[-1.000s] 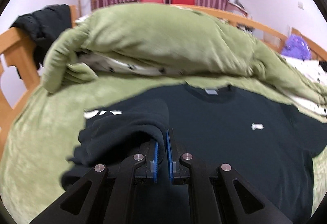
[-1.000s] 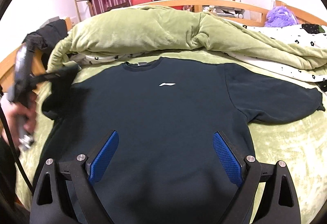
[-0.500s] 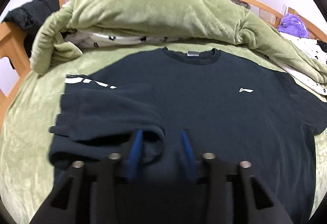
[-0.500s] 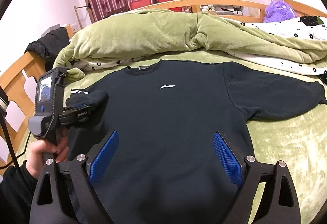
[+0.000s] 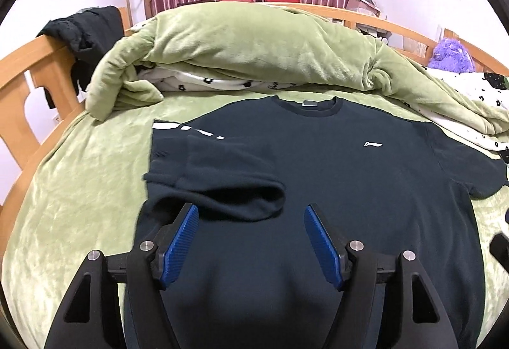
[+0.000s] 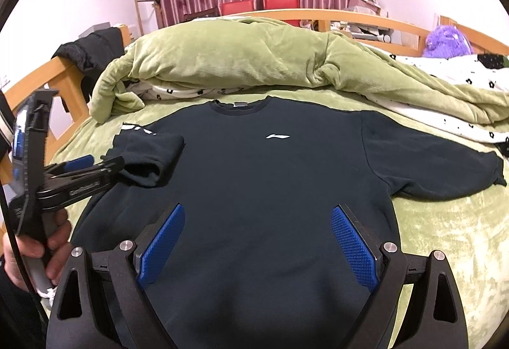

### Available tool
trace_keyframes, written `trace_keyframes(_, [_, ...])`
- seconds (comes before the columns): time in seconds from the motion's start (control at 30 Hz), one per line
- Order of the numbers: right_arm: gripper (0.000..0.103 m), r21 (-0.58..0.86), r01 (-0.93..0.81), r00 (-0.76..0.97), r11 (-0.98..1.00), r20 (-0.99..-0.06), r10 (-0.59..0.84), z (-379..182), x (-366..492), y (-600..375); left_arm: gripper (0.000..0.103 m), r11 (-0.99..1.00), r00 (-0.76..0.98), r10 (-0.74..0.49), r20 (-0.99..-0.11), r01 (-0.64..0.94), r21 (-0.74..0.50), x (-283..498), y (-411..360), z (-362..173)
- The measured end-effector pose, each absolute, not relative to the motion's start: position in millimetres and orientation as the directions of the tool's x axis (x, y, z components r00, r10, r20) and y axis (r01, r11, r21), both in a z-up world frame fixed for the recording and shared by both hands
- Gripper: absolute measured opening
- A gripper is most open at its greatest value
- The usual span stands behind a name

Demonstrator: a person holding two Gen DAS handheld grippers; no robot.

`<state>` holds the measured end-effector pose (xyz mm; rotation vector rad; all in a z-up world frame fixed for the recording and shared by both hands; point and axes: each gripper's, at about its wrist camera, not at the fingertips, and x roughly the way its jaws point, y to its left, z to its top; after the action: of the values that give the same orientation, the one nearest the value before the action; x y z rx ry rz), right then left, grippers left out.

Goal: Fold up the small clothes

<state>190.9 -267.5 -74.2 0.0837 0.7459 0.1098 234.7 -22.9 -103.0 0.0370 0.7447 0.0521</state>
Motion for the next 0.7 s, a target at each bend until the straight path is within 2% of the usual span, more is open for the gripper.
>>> trace_keyframes(0.27, [0.092, 0.085, -0.084, 0.730, 0.993, -0.673, 0.119, -80, 189, -249, 0.067, 0.996, 0.746, 0.085, -0.661, -0.090, 0.026, 207, 18, -102])
trace_keyframes(0.4, [0.081, 0.082, -0.108, 0.699, 0.991, -0.702, 0.134, -89, 192, -237, 0.067, 0.994, 0.736, 0.091, -0.671, -0.103, 0.021, 199, 42, -106])
trace_keyframes(0.53, [0.080, 0.113, -0.139, 0.689, 0.984, -0.703, 0.178, -94, 195, -224, 0.067, 0.993, 0.727, 0.077, -0.682, -0.117, -0.013, 198, 65, -110])
trace_keyframes(0.7, [0.077, 0.040, -0.191, 0.701, 0.981, -0.693, 0.165, -97, 200, -197, 0.067, 0.992, 0.727, 0.046, -0.685, -0.115, -0.056, 206, 97, -112])
